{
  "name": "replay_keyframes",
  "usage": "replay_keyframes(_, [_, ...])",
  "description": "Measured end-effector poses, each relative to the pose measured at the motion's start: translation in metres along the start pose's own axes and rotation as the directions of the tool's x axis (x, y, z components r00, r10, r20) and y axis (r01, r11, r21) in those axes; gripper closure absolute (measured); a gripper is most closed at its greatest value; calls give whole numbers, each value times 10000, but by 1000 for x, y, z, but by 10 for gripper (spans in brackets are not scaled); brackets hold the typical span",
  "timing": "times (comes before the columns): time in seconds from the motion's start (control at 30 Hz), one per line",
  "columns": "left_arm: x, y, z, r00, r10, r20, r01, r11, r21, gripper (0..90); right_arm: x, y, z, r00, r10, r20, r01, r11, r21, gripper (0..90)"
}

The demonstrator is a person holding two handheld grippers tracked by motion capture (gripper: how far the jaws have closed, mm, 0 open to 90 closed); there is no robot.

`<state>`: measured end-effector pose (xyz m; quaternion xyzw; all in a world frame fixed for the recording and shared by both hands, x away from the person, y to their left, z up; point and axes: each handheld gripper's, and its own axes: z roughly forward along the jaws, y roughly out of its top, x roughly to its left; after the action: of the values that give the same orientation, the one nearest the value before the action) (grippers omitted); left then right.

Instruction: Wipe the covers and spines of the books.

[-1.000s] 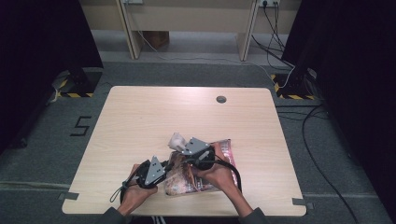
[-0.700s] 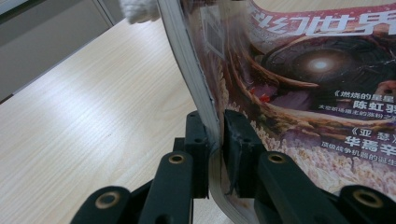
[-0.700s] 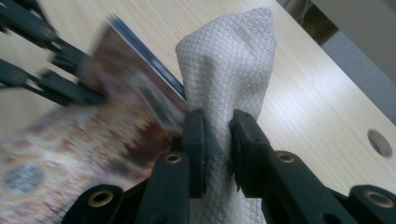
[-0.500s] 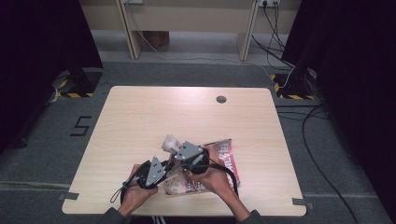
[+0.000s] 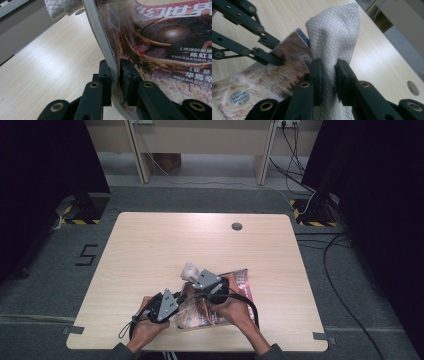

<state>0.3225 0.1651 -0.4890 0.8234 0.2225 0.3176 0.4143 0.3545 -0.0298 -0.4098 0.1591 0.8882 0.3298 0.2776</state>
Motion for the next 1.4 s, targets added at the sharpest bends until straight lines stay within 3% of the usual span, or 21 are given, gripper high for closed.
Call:
replay_keyframes(0.1, [-2,0,0,9999,160,-61,-160,9999,-1,800,10,11,-4,9991,-290,-294,279,9989,-381,771])
replay_keyframes(0.23, [-3,1,-1,9996,286,-82,-286,9996,21,801,17,16,-7,9965,-816,-155,810,9960,-365,771])
replay_keyframes(0.3, [-4,2,-1,9991,410,-129,-410,9992,12,799,12,12,-6,9978,-637,-208,631,9976,-298,771])
replay_keyframes(0.47, [-3,1,0,9996,288,-74,-287,9996,46,798,-5,-5,0,9999,-87,-86,88,9998,178,772])
replay_keyframes(0.53, [-3,1,-1,9995,282,-102,-282,9996,15,798,-6,-6,-1,9999,106,-102,-104,9997,221,772])
replay_keyframes(0.6, [-3,2,-1,9995,285,-125,-285,9996,3,797,-3,-1,-2,9998,-205,13,204,9996,198,772])
replay_keyframes(0.73, [-4,2,-1,9988,460,-181,-459,9989,75,797,12,12,-6,9977,-648,-182,645,9978,-148,769])
replay_keyframes(0.83, [-3,1,-2,9999,131,-47,-131,9999,-37,802,18,17,-7,9944,-1045,-130,1042,9944,-179,765])
replay_keyframes(0.93, [-4,2,-2,9995,319,-83,-319,9995,-15,803,10,11,-7,9967,-714,-379,706,9972,-245,768])
replay_keyframes(1.2, [-3,1,-1,9997,236,-48,-236,9997,14,800,-12,-14,1,9999,163,-52,-160,9983,564,768])
replay_keyframes(1.3, [-3,1,-1,9996,253,-88,-253,9997,-25,799,-11,-12,-1,10000,3,-18,-3,9986,528,767])
replay_keyframes(1.4, [-3,1,-1,9996,284,-83,-284,9996,21,799,-1,-1,-4,9990,-223,-382,224,9997,26,765])
